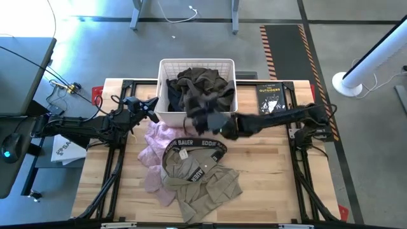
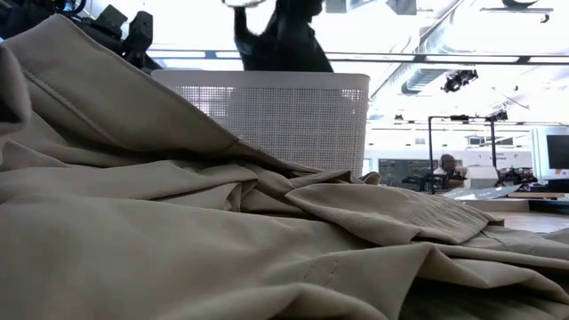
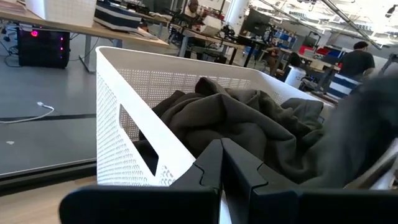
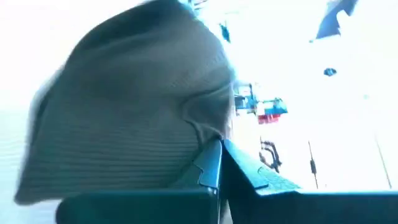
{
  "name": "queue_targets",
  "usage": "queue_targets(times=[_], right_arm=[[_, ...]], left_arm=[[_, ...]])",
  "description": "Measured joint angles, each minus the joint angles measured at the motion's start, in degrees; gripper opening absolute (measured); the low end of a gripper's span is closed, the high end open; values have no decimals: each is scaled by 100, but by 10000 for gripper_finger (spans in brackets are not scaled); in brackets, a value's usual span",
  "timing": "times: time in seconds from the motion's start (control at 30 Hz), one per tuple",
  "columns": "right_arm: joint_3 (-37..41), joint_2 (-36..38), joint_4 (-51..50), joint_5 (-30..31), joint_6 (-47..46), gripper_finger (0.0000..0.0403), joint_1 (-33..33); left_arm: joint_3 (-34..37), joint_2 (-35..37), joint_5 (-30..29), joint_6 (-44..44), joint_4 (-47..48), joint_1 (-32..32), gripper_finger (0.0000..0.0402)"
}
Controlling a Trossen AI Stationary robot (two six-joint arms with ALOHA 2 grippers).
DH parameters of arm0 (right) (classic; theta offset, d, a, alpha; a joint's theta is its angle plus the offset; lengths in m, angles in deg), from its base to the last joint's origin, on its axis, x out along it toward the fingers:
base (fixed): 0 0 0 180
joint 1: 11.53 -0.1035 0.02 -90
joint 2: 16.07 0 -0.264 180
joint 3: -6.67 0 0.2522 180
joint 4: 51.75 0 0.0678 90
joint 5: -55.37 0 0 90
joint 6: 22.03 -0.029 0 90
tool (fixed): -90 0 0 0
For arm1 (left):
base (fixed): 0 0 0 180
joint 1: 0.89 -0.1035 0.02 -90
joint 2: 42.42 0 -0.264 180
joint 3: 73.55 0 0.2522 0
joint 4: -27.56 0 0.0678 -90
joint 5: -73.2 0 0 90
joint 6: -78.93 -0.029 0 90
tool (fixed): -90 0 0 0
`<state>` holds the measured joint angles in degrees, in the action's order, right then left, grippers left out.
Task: Sort clothes
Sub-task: Put the black jacket into the white bin, then put the brown short into the white bin
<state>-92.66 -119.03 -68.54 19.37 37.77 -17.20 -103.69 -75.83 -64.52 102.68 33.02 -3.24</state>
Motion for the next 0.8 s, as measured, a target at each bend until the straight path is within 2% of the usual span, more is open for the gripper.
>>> queue_targets(times=[0.17,0.27,0.37,0.47,0.63,0.8], right_arm=[[-789,9,-638,-466,-627,3,719],[-1040,8,-1249,-941,-1569,4,1323],[-1175,0,-1927,-1125,-2612,4,1846],[-1318,0,-2599,-1266,-3256,12,2205],[-1773,0,-3463,-1258,-3852,67,2446],[-2646,0,-3875,-1224,-3826,128,2364]], left_arm=[[2,0,16,0,-7,-1,0],[2,0,21,0,-9,0,0],[2,0,20,0,-15,0,0],[9,0,28,-95,-147,0,0],[-13,-17,443,-573,-663,22,0],[-306,-7,547,-910,-735,115,0]])
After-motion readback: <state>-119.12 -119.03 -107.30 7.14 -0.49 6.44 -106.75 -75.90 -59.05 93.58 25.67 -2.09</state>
